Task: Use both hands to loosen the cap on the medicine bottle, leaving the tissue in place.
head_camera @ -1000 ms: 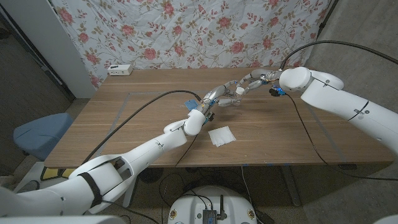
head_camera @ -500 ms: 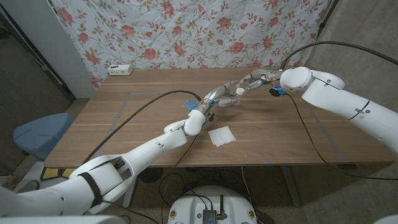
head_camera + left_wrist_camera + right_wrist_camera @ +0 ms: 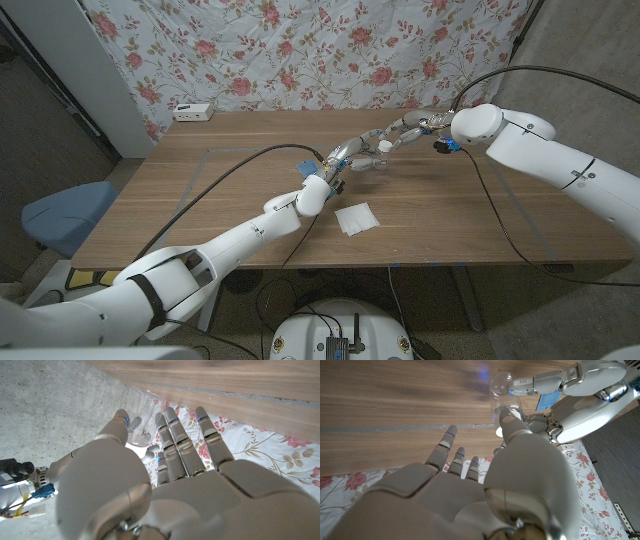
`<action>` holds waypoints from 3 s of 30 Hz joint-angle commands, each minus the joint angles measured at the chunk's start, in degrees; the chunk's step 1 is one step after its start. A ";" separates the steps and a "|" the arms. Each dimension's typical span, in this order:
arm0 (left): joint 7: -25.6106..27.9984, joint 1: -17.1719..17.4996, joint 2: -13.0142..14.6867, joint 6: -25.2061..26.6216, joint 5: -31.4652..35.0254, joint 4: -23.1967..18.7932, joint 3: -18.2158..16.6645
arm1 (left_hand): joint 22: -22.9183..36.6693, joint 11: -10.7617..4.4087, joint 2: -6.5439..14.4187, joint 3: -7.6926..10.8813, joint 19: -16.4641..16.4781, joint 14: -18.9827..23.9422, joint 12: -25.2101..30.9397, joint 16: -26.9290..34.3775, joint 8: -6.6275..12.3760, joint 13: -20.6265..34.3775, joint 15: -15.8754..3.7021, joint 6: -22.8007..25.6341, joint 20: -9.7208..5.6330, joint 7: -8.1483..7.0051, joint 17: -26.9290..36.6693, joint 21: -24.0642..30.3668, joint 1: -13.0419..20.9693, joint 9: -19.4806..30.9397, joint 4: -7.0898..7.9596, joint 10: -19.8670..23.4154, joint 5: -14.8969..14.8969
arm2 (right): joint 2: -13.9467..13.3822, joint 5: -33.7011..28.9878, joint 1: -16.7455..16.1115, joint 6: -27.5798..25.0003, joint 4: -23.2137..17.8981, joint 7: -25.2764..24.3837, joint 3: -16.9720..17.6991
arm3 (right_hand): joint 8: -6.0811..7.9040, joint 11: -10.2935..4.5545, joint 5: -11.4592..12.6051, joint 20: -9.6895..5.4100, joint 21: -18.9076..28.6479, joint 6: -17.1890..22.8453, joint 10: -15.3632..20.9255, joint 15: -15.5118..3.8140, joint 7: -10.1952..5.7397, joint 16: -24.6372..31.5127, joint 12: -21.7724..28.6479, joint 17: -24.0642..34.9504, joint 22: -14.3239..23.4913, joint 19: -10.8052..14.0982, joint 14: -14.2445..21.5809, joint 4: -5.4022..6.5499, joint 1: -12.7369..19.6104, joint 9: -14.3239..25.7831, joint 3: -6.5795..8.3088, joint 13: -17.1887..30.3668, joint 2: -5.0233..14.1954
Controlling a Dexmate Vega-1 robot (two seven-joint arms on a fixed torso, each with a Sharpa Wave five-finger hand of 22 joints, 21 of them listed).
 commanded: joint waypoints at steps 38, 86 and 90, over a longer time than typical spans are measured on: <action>0.88 0.68 0.31 0.18 0.56 -1.08 0.05 | 0.19 -2.97 0.58 0.48 -0.23 0.65 0.23 -0.04 0.32 0.22 -4.52 0.08 -0.11 -0.55 0.14 0.11 0.24 0.13 -0.22 3.61 0.26 | -0.92 -1.61 -0.27 -2.72 -2.99 -0.91 -0.78 | -2.08 6.31 -0.58 1.78 0.25 -2.54 -1.18 4.41 10.62 0.53 1.36 0.21 0.11 -1.21 -0.71 4.08 -13.27 0.98 -6.49 0.24 -4.79; 0.97 1.42 0.61 1.02 1.10 -2.79 -0.10 | 0.19 -3.03 0.51 0.56 -0.33 0.76 0.24 -0.03 0.55 0.24 -4.48 0.97 -0.16 -0.61 0.15 0.13 0.16 0.14 -0.20 3.76 0.24 | -0.72 -3.96 -2.16 -5.30 -5.04 -4.57 -0.72 | 2.37 5.95 0.03 0.74 0.73 5.19 2.56 3.68 8.17 1.45 1.79 0.14 0.13 1.28 2.86 1.64 -10.89 2.75 -5.15 0.28 -3.12; 0.89 1.46 0.69 1.01 1.10 -2.88 -0.12 | 0.19 -3.01 0.57 0.60 -0.34 0.80 0.25 -0.01 0.55 0.24 -4.50 1.01 -0.15 -0.64 0.15 0.13 0.14 0.14 -0.17 3.78 0.25 | -0.77 -3.99 -2.33 -5.54 -5.26 -4.81 -0.70 | 2.82 5.93 0.03 0.67 0.74 5.89 2.83 3.56 8.03 1.48 1.80 0.17 0.13 1.43 2.99 1.53 -10.76 2.90 -5.10 0.28 -3.02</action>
